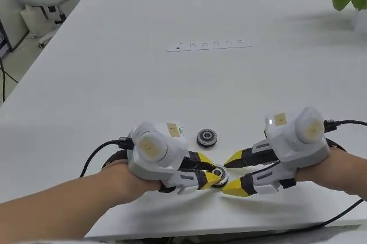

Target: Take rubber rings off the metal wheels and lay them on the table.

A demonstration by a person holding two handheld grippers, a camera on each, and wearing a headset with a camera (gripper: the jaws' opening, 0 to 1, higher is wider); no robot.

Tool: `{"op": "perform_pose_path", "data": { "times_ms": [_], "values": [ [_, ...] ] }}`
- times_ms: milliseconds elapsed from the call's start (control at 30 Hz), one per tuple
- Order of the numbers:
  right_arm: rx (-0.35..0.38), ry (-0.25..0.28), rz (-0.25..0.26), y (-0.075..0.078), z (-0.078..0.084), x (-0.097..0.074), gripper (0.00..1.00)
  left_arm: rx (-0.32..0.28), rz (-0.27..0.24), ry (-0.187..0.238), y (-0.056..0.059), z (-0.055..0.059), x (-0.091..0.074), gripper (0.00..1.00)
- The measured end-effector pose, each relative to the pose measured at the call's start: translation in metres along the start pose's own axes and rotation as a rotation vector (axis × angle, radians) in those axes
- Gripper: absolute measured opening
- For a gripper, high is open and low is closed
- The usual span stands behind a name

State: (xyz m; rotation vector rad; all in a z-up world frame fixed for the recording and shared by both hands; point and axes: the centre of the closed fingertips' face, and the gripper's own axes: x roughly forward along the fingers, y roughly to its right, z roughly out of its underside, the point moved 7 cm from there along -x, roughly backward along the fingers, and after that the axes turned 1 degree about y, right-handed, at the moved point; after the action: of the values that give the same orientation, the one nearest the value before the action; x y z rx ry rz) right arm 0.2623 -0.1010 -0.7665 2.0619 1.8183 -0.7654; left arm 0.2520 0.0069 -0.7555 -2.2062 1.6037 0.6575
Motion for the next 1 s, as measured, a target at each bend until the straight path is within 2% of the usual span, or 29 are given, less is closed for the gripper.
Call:
{"op": "perform_pose_path", "data": {
  "times_ms": [67, 333, 433, 567, 933, 1000],
  "values": [
    [0.03, 0.009, -0.004, 0.0006, 0.0009, 0.0004, 0.28, 0.001, -0.002, 0.003, 0.0001, 0.0003, -0.0001, 0.14],
    [0.038, 0.014, -0.004, -0.0024, 0.0007, 0.0046, 0.3, 0.002, -0.006, 0.01, 0.0, 0.0012, 0.0005, 0.14],
    [0.039, 0.01, 0.011, -0.0009, 0.0015, 0.0046, 0.28, 0.001, -0.006, 0.014, 0.0001, 0.0016, 0.0006, 0.14],
    [0.073, 0.038, 0.016, 0.001, -0.0003, 0.0028, 0.27, -0.002, -0.008, 0.018, 0.0006, 0.0018, 0.001, 0.14],
    [0.044, 0.021, 0.009, -0.0004, 0.0017, 0.0018, 0.23, 0.003, -0.011, 0.023, 0.0013, 0.002, 0.0008, 0.13],
    [0.025, 0.0, 0.013, -0.0002, 0.0043, 0.0009, 0.21, 0.002, -0.011, 0.024, 0.0013, 0.0021, 0.0008, 0.13]
  ]
}}
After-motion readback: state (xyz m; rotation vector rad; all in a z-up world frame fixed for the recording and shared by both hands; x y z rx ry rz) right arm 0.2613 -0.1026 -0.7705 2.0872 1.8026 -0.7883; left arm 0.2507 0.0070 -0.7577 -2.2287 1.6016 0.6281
